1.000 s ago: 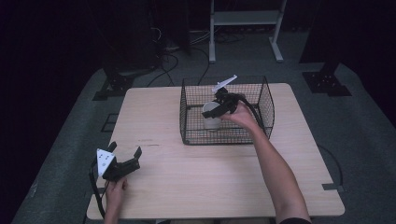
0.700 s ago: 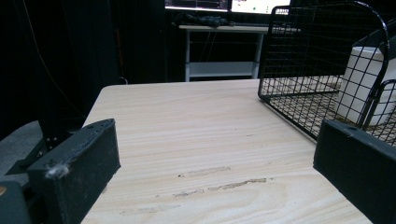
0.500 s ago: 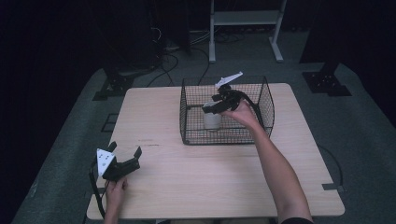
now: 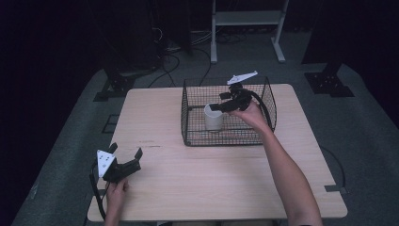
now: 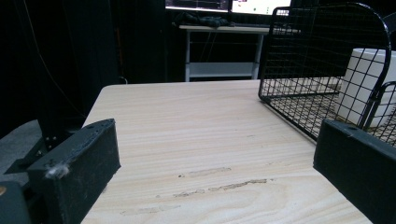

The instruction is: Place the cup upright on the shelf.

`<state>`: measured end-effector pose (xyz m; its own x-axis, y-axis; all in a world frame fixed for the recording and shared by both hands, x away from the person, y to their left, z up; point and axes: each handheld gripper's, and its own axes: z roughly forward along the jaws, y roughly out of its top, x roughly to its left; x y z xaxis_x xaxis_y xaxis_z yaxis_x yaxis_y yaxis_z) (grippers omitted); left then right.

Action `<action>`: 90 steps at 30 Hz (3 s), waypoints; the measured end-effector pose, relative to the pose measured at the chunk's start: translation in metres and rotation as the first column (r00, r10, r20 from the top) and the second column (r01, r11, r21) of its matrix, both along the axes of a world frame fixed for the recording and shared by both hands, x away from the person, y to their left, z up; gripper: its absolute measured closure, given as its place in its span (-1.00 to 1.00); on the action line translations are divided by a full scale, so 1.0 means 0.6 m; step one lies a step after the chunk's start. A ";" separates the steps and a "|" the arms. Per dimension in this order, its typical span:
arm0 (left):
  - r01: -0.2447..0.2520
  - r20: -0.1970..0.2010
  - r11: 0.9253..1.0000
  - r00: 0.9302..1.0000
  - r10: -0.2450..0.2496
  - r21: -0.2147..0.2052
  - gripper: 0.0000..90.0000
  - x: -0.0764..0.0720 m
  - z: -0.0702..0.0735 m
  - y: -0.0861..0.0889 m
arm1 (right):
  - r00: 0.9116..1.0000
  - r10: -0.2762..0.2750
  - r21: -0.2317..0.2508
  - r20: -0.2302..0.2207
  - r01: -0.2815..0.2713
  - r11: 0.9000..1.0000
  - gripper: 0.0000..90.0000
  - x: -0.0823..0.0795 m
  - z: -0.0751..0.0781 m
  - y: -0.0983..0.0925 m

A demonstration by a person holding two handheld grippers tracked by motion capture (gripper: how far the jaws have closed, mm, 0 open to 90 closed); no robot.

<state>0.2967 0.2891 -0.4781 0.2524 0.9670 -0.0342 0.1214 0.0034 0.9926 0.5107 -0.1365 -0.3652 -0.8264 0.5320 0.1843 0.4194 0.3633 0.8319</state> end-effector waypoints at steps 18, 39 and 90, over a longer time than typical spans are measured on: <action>0.000 0.003 1.000 1.000 0.000 0.003 -1.00 -0.001 0.000 -0.001 | 0.999 -0.047 0.009 -0.005 0.047 0.999 -0.61 -0.022 0.014 -0.037; 0.001 0.007 1.000 1.000 -0.001 0.014 -1.00 -0.001 0.000 -0.003 | 1.000 -0.017 0.011 -0.010 0.017 1.000 -0.61 -0.062 0.019 -0.060; -0.001 0.006 1.000 1.000 0.001 0.024 -1.00 -0.001 0.000 -0.004 | 0.997 0.079 0.017 0.003 -0.079 0.997 -0.61 -0.195 -0.044 -0.108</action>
<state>0.2959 0.2864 -0.4782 0.2519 0.9677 -0.0095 0.1157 -0.0203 0.9931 0.3935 -0.2010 -0.3915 -0.8663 0.4616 0.1909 0.3879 0.3810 0.8393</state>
